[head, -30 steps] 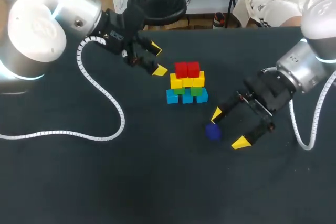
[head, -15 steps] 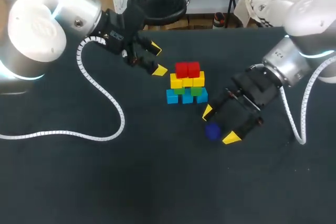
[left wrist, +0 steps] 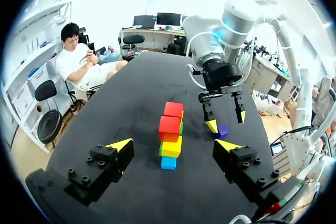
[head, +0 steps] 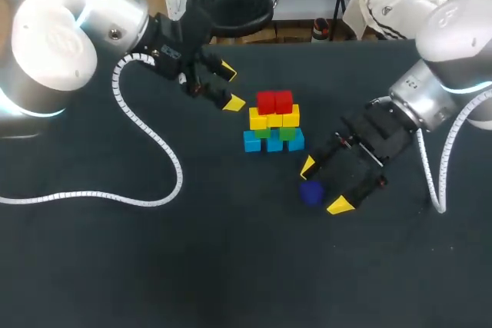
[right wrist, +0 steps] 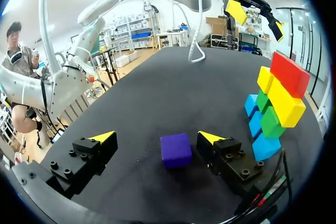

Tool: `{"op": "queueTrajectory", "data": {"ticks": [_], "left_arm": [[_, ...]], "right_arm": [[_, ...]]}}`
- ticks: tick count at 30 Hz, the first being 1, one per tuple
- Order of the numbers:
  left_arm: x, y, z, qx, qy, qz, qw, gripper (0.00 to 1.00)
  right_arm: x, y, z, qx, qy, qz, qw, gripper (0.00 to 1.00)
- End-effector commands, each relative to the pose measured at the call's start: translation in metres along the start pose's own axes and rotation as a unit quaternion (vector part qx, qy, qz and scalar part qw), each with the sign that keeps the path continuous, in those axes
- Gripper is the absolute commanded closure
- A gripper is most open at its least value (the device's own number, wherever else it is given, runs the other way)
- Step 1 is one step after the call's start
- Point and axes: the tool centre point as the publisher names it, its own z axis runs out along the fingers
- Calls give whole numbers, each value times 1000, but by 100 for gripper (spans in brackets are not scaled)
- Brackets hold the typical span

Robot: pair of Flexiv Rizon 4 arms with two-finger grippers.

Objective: Place the blue cubes, place green cubes on the blue cubes, place the yellow cubes on the green cubes, then place the red cubes on the yellow cubes, and place purple cube on the red cubes.

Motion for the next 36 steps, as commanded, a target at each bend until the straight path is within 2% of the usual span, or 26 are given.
{"op": "queueTrajectory", "data": {"ticks": [1,24,28,32,36], "left_arm": [[1,0,-1,0,-2,1,1000,0],[1,0,-1,0,-2,1,1000,0],[1,0,-1,0,-2,1,1000,0],[1,0,-1,0,-2,1,1000,0],[1,0,-1,0,-2,1,1000,0]], "right_arm": [[-1,8,0,26,6,2,1000,0],[5,-16,1,14,-1,-4,1000,0],[7,-17,3,14,-3,-1,1000,7],[9,-18,5,13,-6,4,1000,7],[11,-18,6,13,-7,6,1000,12]]}}
